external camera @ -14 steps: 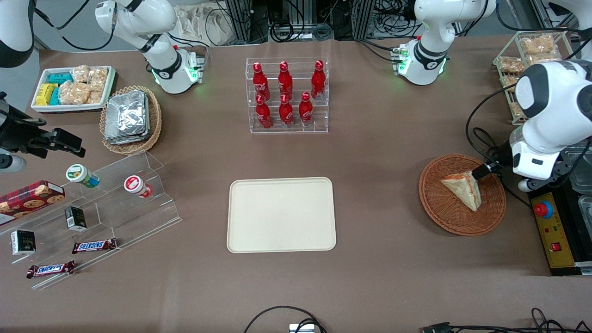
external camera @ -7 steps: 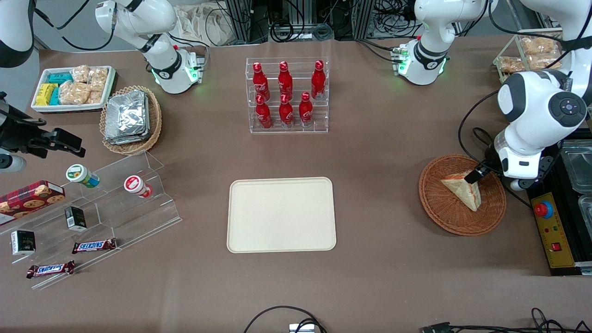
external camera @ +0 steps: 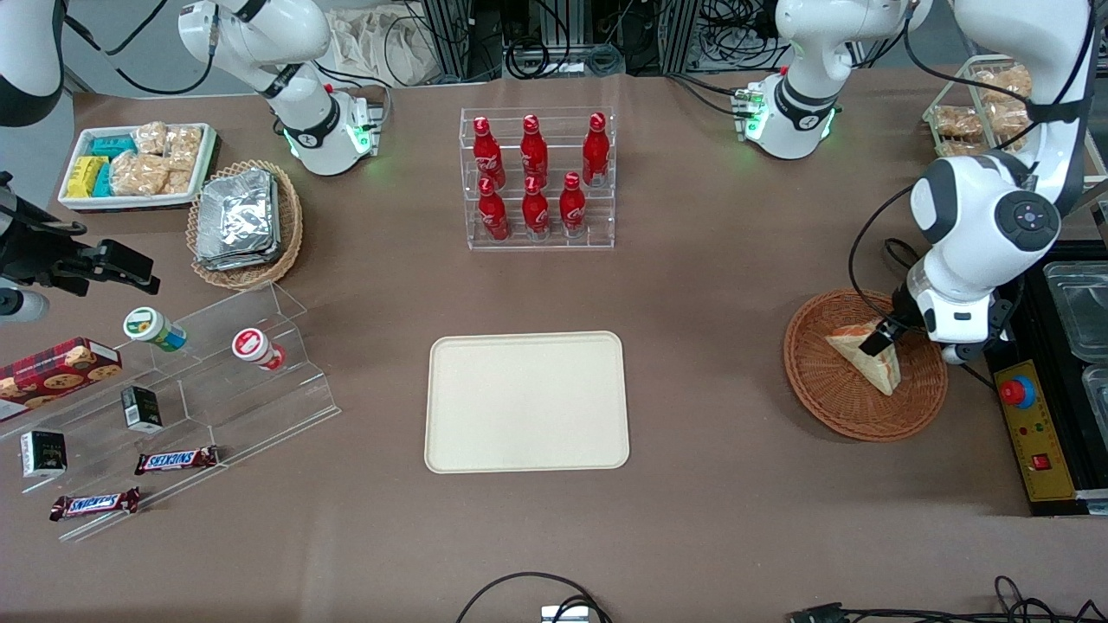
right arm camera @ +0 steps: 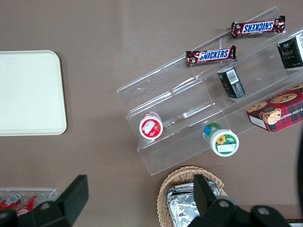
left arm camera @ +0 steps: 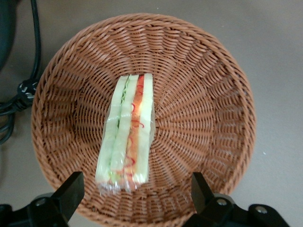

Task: Place sandwich from basket to tray
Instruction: 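Lower the open left gripper around the sandwich's upright edge, then close the left gripper on the sandwich and lift it, then carry the held sandwich over to the cream tray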

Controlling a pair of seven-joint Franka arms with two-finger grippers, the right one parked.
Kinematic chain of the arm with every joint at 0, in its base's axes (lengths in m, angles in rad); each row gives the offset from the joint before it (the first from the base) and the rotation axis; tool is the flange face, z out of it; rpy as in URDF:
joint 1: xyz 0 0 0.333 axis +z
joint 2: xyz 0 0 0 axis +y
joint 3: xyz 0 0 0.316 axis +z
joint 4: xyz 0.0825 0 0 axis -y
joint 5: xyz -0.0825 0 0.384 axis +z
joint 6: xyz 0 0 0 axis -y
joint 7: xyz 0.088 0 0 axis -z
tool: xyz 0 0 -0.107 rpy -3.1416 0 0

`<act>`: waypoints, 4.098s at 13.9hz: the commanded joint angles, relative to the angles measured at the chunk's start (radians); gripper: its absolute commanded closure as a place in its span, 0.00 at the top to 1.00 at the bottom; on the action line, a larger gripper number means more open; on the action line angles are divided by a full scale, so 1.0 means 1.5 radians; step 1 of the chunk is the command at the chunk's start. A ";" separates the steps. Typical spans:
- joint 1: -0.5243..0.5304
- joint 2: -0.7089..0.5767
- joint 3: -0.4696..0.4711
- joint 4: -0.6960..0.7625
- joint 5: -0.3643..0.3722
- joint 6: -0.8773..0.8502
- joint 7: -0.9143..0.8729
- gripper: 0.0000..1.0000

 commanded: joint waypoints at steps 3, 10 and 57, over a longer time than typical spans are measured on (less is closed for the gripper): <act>0.001 0.028 0.013 -0.026 0.012 0.065 -0.013 1.00; 0.000 0.072 0.022 -0.058 0.012 0.171 -0.013 1.00; -0.299 0.228 -0.120 0.542 0.084 -0.288 0.067 0.05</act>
